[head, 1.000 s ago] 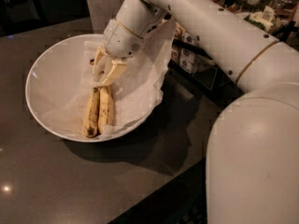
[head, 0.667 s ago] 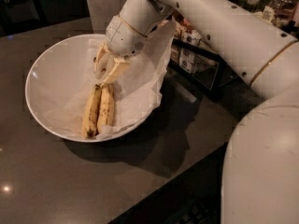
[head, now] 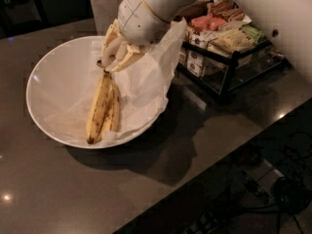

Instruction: Pick banana from white bowl

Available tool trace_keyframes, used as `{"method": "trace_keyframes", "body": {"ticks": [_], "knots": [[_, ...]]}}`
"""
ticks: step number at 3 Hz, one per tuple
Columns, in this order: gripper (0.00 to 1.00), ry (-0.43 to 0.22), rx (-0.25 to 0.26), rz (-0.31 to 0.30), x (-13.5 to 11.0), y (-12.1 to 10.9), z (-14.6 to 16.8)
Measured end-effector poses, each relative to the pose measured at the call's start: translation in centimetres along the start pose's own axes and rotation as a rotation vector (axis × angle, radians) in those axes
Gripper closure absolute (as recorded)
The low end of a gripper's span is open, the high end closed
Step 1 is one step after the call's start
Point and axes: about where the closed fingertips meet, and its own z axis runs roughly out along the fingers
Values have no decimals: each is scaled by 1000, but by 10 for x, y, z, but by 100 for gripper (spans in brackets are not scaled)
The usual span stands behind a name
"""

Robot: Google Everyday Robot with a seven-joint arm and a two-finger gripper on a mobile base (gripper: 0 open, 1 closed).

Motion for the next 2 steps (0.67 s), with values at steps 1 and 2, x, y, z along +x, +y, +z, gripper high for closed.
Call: {"method": "trace_keyframes", "body": {"ticks": [1,2], "knots": [[100,70,86,-66,-24,-2,-40],[100,146,160,-130,-52,-6,-81]]}}
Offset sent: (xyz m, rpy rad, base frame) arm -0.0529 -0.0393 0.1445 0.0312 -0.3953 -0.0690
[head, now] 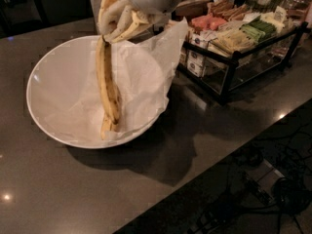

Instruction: Pick banana from white bowl

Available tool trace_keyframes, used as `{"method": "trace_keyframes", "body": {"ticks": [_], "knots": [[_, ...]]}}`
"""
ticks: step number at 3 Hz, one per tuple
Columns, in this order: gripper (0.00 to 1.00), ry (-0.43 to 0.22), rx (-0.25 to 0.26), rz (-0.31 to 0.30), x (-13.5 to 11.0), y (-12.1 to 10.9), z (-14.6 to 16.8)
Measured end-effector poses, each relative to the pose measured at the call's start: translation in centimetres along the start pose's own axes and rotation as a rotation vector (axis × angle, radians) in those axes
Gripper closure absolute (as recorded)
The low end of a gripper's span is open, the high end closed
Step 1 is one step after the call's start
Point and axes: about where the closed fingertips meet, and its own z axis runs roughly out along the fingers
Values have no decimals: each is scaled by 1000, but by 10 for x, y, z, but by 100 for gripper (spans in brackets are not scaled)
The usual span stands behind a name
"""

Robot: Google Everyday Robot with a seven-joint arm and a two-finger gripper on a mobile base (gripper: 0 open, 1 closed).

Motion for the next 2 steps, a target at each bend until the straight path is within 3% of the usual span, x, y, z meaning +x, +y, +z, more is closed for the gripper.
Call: {"method": "trace_keyframes", "body": {"ticks": [2], "knots": [[100,111,136,-90,-47,-6,-64]]}}
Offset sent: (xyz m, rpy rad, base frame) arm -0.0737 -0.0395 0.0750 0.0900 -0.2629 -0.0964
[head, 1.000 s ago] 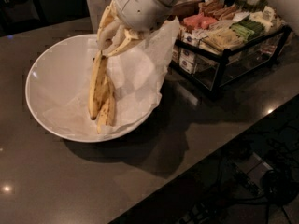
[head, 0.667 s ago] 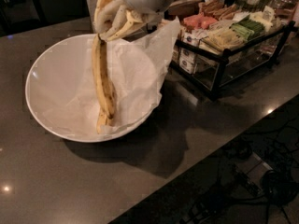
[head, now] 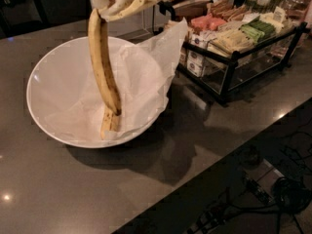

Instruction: Pick banana from white bowl

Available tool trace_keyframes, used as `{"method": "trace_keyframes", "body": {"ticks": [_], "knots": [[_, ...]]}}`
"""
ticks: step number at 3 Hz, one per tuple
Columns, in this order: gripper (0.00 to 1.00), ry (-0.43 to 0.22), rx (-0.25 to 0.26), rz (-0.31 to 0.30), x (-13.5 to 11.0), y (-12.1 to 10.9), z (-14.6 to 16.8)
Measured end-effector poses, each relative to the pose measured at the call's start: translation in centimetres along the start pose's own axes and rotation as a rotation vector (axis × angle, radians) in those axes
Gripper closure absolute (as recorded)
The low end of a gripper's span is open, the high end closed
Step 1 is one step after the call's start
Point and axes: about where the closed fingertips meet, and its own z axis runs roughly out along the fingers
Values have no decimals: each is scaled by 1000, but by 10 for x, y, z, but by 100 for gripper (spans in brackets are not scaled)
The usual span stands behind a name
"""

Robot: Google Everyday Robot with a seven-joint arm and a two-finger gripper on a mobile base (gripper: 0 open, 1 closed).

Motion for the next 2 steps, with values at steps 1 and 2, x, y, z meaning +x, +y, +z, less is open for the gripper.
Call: {"method": "trace_keyframes", "body": {"ticks": [1,2], "knots": [[100,33,55,-48,-28,1,-28],[100,33,55,-48,-28,1,-28]]}}
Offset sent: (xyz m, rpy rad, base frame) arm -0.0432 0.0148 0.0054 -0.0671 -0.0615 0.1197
